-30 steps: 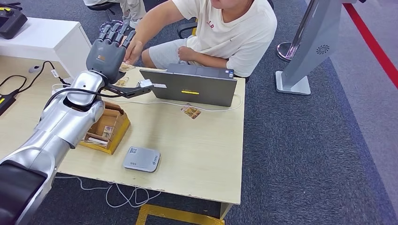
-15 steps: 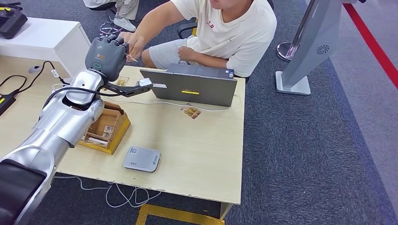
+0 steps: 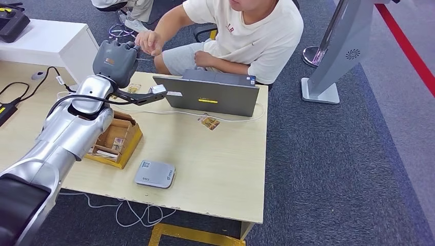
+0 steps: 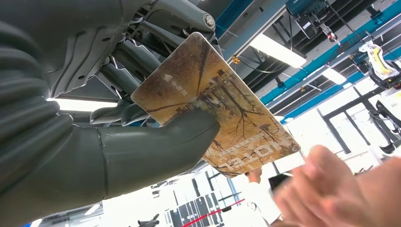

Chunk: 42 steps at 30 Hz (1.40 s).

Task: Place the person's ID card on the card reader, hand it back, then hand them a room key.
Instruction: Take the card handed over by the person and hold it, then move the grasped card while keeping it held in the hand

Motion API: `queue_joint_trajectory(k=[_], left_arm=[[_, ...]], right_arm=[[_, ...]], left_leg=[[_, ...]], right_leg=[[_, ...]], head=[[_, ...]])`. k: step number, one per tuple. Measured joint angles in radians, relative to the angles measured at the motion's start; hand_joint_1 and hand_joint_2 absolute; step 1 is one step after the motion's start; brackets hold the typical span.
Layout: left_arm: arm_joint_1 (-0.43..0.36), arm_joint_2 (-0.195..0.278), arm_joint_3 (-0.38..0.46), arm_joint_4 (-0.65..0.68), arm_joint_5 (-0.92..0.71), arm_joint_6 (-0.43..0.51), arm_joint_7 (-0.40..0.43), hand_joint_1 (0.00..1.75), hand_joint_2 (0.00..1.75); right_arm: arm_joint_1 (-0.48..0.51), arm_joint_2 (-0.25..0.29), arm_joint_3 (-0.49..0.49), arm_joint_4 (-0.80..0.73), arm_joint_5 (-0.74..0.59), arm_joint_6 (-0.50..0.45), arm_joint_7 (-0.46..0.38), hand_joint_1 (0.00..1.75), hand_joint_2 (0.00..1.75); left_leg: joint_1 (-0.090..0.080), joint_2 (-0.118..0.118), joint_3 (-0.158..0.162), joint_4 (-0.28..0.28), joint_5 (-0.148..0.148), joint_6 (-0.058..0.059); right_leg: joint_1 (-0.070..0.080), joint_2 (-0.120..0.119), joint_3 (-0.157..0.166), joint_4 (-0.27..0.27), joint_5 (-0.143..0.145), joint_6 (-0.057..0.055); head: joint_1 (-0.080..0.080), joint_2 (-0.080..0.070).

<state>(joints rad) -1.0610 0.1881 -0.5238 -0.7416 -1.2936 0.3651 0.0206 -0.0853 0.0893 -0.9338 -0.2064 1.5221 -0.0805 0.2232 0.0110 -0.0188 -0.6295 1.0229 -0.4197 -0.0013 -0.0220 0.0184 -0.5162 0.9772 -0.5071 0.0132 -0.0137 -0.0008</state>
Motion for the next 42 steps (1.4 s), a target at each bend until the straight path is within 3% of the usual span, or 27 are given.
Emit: queue_joint_trajectory(k=[16,21,24,27,31,36,42], left_arm=[[-0.003,-0.001,0.0,0.0,0.005,0.0,0.0,1.75,1.75],[0.014,-0.016,0.0,-0.008,0.085,0.003,-0.02,1.75,1.75],[0.091,-0.04,0.009,-0.072,0.231,-0.02,-0.055,1.75,1.75],[0.251,-0.074,0.025,-0.198,0.398,-0.029,-0.075,1.75,1.75],[0.434,-0.097,0.026,-0.342,0.478,0.007,-0.058,1.75,1.75],[0.53,-0.095,0.026,-0.461,0.529,0.038,-0.057,1.75,1.75],[0.567,-0.087,0.027,-0.521,0.57,0.033,-0.057,1.75,1.75]], right_arm=[[0.0,0.0,0.001,0.0,0.0,0.0,0.0,0.0,1.75],[0.0,0.0,0.002,0.002,-0.001,0.0,0.0,0.0,1.75],[0.0,0.001,0.002,0.003,-0.003,0.0,0.003,0.0,1.75],[0.0,0.003,0.001,0.004,-0.005,0.0,0.008,0.0,1.75],[0.005,0.005,-0.001,0.005,-0.007,0.0,0.013,0.0,1.75],[0.008,0.005,-0.007,0.005,-0.008,0.0,0.016,0.0,1.75],[0.01,0.005,-0.012,0.005,-0.009,0.0,0.016,0.0,1.75]], left_leg=[[0.0,0.0,0.0,0.0,0.0,0.0],[0.0,0.0,0.0,0.0,0.0,0.0],[-0.001,-0.001,0.0,0.0,0.0,0.0],[-0.002,0.0,0.0,0.0,-0.001,0.001],[-0.002,0.002,-0.001,0.0,-0.002,0.002],[-0.001,0.0,-0.001,0.0,-0.002,0.002],[-0.001,0.0,-0.001,0.0,-0.002,0.002]], right_leg=[[0.0,0.0,0.0,0.0,0.0,0.0],[0.0,0.0,0.0,0.0,0.0,0.0],[0.0,-0.001,0.001,0.0,0.0,0.0],[-0.001,0.0,0.001,0.0,-0.001,0.001],[-0.001,0.001,-0.001,0.0,-0.001,0.001],[-0.001,-0.001,0.0,0.0,-0.001,0.001],[0.0,-0.001,0.0,0.0,-0.001,0.001]], head=[[0.0,0.0],[0.0,0.0],[0.0,0.0],[0.001,0.0],[0.002,0.0],[0.0,0.0],[0.0,0.0]])
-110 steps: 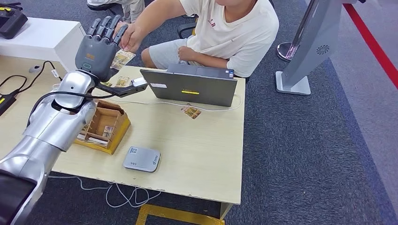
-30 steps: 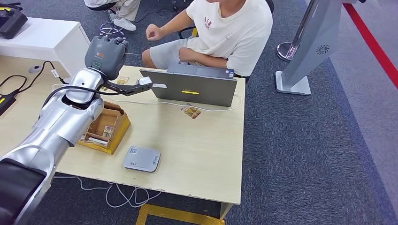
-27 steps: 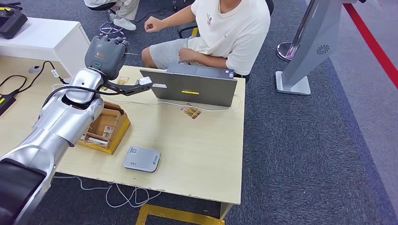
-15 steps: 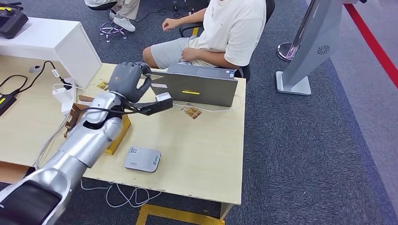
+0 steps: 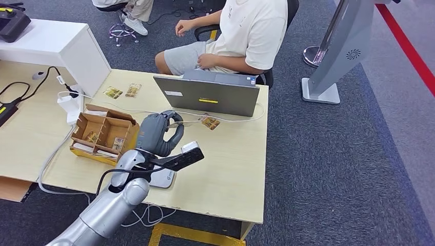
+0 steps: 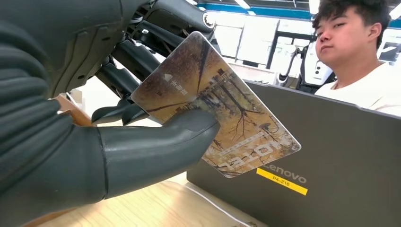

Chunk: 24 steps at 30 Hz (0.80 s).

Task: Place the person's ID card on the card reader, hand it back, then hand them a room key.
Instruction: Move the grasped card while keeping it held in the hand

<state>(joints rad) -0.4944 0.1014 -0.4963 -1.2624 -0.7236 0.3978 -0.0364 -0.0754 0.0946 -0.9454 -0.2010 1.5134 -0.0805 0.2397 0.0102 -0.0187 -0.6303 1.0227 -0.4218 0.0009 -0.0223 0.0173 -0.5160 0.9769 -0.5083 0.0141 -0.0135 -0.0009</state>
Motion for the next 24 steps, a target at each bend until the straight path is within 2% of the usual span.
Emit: queue_joint_trajectory(k=[20,24], left_arm=[[0.021,0.016,0.004,-0.029,0.016,-0.002,-0.003,1.75,1.75],[0.03,0.026,0.007,-0.031,-0.011,0.0,0.027,1.75,1.75]], right_arm=[[0.0,0.0,-0.005,0.0,-0.002,0.0,0.0,0.0,1.75],[0.001,0.0,-0.006,0.0,-0.006,0.0,0.003,0.0,1.75]], left_leg=[[0.0,0.0,0.0,0.0,0.0,0.0],[0.0,0.0,0.0,0.0,0.0,0.0]], right_leg=[[0.0,0.0,0.0,0.0,0.0,0.0],[0.0,0.0,0.0,0.0,0.0,0.0]], head=[[0.0,0.0],[0.0,0.0]])
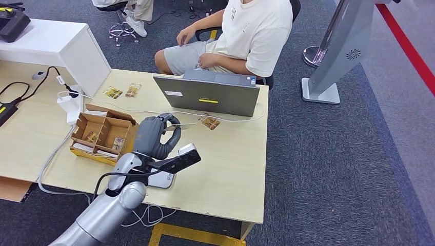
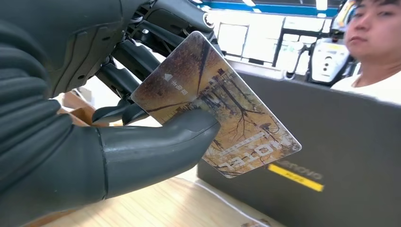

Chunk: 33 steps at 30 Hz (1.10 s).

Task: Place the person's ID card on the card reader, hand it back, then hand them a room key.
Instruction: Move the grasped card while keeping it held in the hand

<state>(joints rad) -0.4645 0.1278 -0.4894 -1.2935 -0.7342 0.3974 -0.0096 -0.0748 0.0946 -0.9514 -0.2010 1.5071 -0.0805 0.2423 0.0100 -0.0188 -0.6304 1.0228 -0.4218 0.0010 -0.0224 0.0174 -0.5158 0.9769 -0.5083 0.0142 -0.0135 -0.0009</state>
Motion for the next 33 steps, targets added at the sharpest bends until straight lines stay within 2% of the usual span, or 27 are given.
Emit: queue_joint_trajectory(k=[5,10,13,17,33], left_arm=[[0.033,0.035,0.019,0.0,-0.112,-0.008,0.091,1.75,1.75],[0.135,0.05,0.062,-0.008,-0.234,-0.017,0.154,1.75,1.75],[0.187,0.05,0.078,-0.008,-0.261,-0.012,0.157,1.75,1.75],[0.215,0.049,0.092,-0.005,-0.275,-0.013,0.157,1.75,1.75],[0.236,0.046,0.122,-0.004,-0.296,-0.023,0.155,1.75,1.75]], right_arm=[[0.001,0.0,-0.01,0.0,-0.014,0.0,0.008,0.0,1.75],[0.002,0.002,-0.022,0.0,-0.02,0.0,0.019,0.0,1.75],[0.004,0.005,-0.025,0.0,-0.02,0.0,0.018,0.0,1.75],[0.004,0.008,-0.026,0.0,-0.02,0.0,0.018,0.0,1.75],[0.005,0.009,-0.027,0.0,-0.019,0.0,0.016,0.0,1.75]], left_leg=[[0.0,0.0,0.0,0.0,0.0,0.0],[0.0,0.0,0.0,0.0,0.0,0.0],[0.0,0.0,0.0,0.0,-0.001,0.0],[0.0,0.0,0.0,0.0,-0.001,0.0],[0.0,0.0,0.0,0.0,-0.001,0.0]], right_leg=[[0.0,0.0,0.0,0.0,0.0,0.0],[0.0,0.001,-0.001,0.0,-0.001,0.0],[0.0,0.0,-0.002,0.0,-0.001,0.0],[0.0,0.0,-0.002,0.0,-0.001,0.0],[0.0,0.0,0.0,0.0,-0.001,0.0]], head=[[0.0,0.0],[0.0,0.0],[0.0,0.0],[0.0,0.0],[0.0,0.0]])
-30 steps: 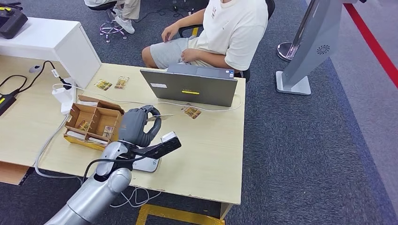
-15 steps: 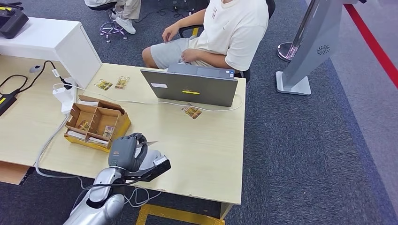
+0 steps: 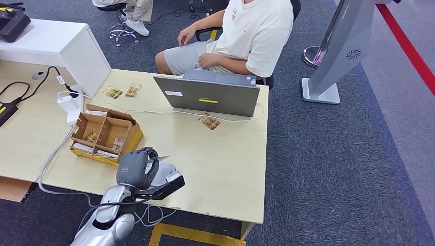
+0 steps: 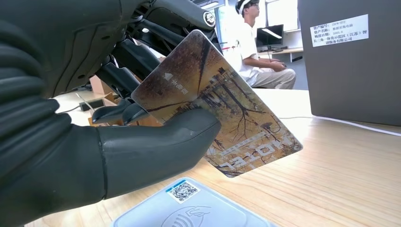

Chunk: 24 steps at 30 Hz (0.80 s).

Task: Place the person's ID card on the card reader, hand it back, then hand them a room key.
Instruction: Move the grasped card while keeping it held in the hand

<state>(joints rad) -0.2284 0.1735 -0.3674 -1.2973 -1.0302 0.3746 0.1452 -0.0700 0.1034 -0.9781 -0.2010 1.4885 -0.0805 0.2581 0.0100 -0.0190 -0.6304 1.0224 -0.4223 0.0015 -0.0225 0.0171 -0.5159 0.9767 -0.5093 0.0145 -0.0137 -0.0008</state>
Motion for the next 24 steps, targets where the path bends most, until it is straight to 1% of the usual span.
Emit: queue_joint_trajectory(k=[14,24], left_arm=[[0.02,-0.001,0.026,0.003,-0.009,-0.004,0.006,1.75,1.75],[0.062,-0.014,0.045,0.016,-0.011,-0.004,0.016,1.75,1.75]], right_arm=[[0.0,0.0,0.0,0.0,0.0,0.0,0.002,0.0,1.75],[0.0,0.0,0.0,0.0,0.003,0.0,0.002,0.0,1.75]], left_leg=[[0.0,0.0,0.0,0.0,0.0,0.0],[0.0,0.0,0.0,0.0,0.0,0.0]], right_leg=[[0.0,0.0,0.0,0.0,0.0,0.0],[0.0,0.0,-0.001,0.0,0.0,0.0]], head=[[0.0,0.0],[0.0,0.0]])
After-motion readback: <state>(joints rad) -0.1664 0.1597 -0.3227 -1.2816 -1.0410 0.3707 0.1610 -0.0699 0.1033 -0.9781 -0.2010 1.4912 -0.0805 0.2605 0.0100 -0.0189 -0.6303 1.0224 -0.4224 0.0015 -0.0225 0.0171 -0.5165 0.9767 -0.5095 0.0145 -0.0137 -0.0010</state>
